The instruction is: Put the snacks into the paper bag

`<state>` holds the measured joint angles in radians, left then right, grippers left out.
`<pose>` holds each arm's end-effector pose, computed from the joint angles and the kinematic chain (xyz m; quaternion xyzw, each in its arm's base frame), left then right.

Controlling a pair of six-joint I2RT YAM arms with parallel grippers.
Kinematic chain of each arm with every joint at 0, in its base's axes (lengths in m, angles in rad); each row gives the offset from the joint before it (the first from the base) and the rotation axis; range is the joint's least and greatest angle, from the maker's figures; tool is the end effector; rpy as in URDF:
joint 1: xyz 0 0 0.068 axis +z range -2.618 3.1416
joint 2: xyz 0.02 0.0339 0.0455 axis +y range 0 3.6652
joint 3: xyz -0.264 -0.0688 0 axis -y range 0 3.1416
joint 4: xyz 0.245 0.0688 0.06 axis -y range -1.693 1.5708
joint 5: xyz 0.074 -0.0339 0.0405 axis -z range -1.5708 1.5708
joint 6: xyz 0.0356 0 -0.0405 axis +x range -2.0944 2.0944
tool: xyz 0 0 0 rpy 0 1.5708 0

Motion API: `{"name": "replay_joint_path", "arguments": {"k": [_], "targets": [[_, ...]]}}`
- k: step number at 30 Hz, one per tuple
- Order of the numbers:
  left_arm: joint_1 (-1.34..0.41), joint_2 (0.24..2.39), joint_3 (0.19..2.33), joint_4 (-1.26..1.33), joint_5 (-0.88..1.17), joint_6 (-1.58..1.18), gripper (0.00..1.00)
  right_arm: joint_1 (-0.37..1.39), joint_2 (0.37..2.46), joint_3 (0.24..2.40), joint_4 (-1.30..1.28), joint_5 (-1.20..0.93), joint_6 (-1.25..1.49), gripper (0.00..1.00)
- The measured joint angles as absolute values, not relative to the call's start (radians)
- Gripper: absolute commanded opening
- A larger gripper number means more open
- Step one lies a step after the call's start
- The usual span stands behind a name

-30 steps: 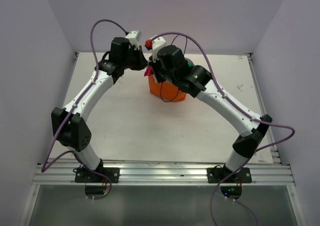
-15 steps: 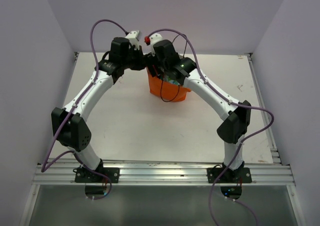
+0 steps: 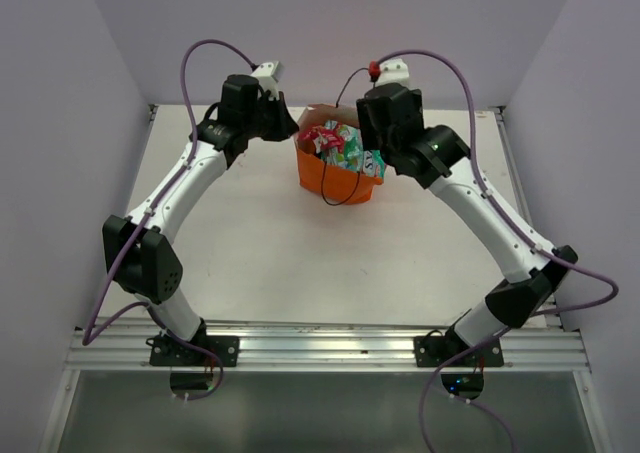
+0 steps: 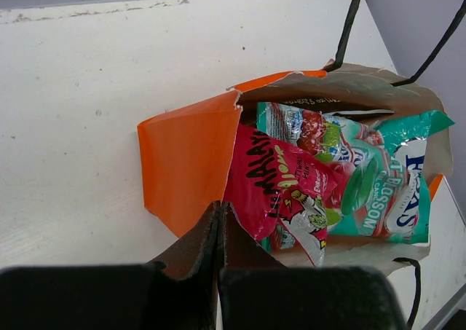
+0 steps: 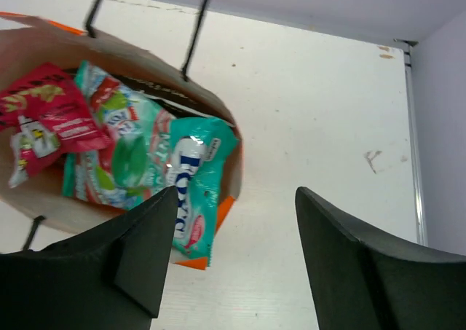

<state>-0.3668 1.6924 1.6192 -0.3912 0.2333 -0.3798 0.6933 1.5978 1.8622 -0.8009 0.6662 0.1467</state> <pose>0.3685 -0.1504 0.3688 0.0557 0.8454 -0.2825 0.4498 0.2722 0.1975 0.4472 -0.0661 0.8346 -0.0690 0.5425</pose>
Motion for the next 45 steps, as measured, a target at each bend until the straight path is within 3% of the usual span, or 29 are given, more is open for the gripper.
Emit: {"name": "replay_joint_path", "arguments": {"k": [10,35,38,40,41,45], "targets": [[-0.367,1.692,1.619,-0.391,0.243,-0.383,0.0,0.624,1.593,1.69,-0.808,0.688,0.253,0.61],[-0.367,1.692,1.619,-0.391,0.243,-0.383,0.0,0.526,1.615,1.584,-0.715,0.612,0.271,0.56],[-0.367,1.692,1.619,-0.391,0.243,-0.383,0.0,0.52,1.628,1.575,-0.706,0.583,0.276,0.42],[-0.367,1.692,1.619,-0.391,0.243,-0.383,0.0,0.517,1.644,1.571,-0.698,0.563,0.281,0.1],[-0.367,1.692,1.619,-0.391,0.244,-0.383,0.0,0.517,1.653,1.569,-0.694,0.551,0.285,0.01],[-0.368,1.692,1.617,-0.394,0.249,-0.382,0.0,0.517,1.681,1.57,-0.693,0.53,0.294,0.0]]}}
